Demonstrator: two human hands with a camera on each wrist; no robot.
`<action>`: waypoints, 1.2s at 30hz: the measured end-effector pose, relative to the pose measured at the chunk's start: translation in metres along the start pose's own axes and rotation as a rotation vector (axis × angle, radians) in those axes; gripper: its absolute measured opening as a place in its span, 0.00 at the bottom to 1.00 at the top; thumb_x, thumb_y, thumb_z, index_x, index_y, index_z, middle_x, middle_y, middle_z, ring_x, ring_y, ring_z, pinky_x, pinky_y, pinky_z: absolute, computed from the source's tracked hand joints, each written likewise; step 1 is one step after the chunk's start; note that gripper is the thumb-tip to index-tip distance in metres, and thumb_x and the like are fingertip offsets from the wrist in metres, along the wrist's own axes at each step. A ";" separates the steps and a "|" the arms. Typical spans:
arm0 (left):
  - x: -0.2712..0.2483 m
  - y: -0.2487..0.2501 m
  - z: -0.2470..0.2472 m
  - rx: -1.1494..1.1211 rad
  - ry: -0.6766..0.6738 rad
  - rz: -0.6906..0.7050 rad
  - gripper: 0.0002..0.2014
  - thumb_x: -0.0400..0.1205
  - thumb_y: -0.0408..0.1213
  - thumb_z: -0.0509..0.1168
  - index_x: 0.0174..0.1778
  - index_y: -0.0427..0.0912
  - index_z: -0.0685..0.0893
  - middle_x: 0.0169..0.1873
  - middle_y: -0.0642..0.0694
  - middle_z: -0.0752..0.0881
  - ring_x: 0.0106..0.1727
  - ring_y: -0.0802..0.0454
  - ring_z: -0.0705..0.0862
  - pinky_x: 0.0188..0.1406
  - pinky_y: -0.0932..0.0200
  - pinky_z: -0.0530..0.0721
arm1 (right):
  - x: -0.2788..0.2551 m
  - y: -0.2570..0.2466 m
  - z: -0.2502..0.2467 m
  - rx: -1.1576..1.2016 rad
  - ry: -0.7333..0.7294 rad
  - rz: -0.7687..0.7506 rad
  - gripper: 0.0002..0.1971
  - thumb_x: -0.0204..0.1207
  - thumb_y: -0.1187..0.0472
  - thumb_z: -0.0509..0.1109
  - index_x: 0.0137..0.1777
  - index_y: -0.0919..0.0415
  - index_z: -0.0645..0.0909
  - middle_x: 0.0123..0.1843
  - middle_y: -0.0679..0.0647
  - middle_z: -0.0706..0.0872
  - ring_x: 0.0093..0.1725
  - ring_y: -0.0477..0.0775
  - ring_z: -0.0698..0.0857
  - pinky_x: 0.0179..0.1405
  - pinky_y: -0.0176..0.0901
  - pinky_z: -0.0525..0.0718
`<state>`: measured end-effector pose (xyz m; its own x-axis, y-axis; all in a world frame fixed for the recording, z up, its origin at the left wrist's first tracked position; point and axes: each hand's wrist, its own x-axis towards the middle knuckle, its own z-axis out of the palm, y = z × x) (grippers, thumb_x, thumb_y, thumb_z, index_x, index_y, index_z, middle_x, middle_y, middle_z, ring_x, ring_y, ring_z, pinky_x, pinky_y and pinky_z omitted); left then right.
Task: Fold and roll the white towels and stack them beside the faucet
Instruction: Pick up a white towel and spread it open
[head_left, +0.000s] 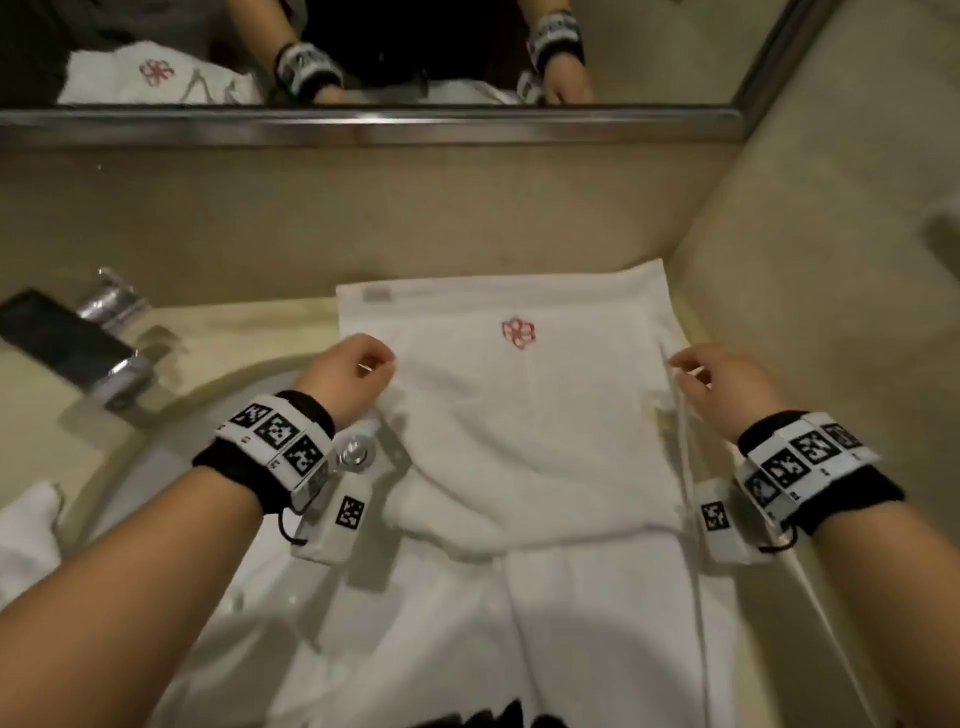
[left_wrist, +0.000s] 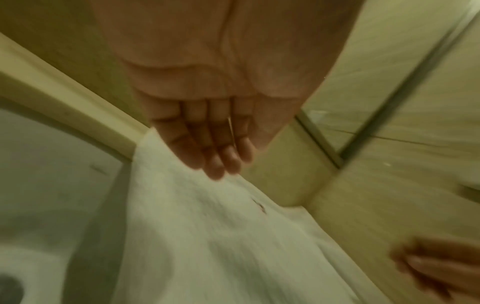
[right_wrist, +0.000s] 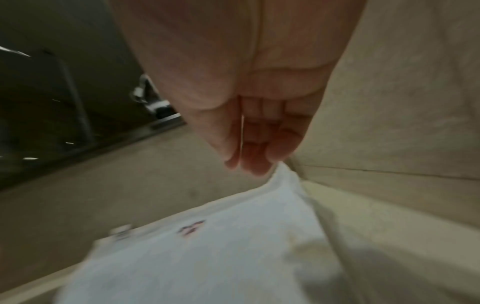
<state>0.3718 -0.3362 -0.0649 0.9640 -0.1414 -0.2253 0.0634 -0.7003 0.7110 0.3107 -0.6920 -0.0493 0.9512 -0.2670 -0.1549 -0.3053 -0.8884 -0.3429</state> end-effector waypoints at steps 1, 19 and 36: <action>-0.022 0.006 0.006 0.008 -0.113 0.033 0.06 0.81 0.36 0.62 0.52 0.42 0.81 0.48 0.43 0.86 0.50 0.46 0.84 0.50 0.58 0.79 | -0.022 -0.005 -0.001 0.029 -0.034 -0.081 0.11 0.78 0.64 0.64 0.57 0.62 0.82 0.58 0.60 0.84 0.49 0.58 0.81 0.53 0.44 0.76; -0.264 -0.044 0.116 0.849 -0.434 0.423 0.29 0.71 0.60 0.66 0.65 0.53 0.70 0.64 0.49 0.71 0.62 0.47 0.72 0.61 0.52 0.75 | -0.271 0.013 0.100 -0.091 -0.338 -0.529 0.08 0.77 0.58 0.64 0.52 0.59 0.78 0.52 0.56 0.80 0.53 0.58 0.78 0.48 0.41 0.69; -0.245 0.085 0.079 0.120 -0.220 0.427 0.12 0.82 0.43 0.60 0.55 0.39 0.76 0.42 0.50 0.78 0.42 0.53 0.75 0.32 0.64 0.64 | -0.282 -0.045 0.076 0.194 -0.104 -0.245 0.37 0.67 0.47 0.72 0.72 0.57 0.59 0.66 0.55 0.70 0.61 0.57 0.76 0.58 0.49 0.78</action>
<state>0.1209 -0.4164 -0.0024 0.8192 -0.5686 -0.0748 -0.3682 -0.6215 0.6914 0.0529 -0.5489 -0.0609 0.9907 -0.0061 -0.1360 -0.0806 -0.8313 -0.5500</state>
